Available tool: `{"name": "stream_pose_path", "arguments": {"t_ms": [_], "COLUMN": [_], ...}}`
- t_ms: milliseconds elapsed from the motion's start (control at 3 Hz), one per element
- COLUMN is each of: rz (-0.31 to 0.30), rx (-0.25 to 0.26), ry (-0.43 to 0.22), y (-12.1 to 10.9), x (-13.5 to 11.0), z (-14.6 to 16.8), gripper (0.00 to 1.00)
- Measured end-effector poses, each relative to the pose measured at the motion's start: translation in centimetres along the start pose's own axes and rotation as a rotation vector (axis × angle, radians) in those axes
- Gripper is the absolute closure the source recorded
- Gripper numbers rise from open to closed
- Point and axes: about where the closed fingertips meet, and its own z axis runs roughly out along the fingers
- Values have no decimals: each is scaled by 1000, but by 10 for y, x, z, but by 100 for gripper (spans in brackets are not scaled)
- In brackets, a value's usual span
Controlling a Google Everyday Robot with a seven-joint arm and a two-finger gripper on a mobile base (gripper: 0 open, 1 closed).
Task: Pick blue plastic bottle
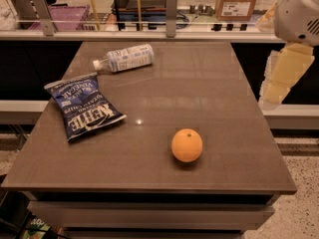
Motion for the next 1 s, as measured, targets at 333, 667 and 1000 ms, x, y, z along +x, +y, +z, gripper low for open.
{"name": "stream_pose_path", "arguments": {"t_ms": [333, 667, 1000], "rz": [-61, -116, -148], "rx": [-12, -19, -15], "ry": [4, 4, -2], "y": [-14, -30, -44], "x": [-22, -48, -72], "z": [6, 13, 25], "gripper": [0, 0, 0]}}
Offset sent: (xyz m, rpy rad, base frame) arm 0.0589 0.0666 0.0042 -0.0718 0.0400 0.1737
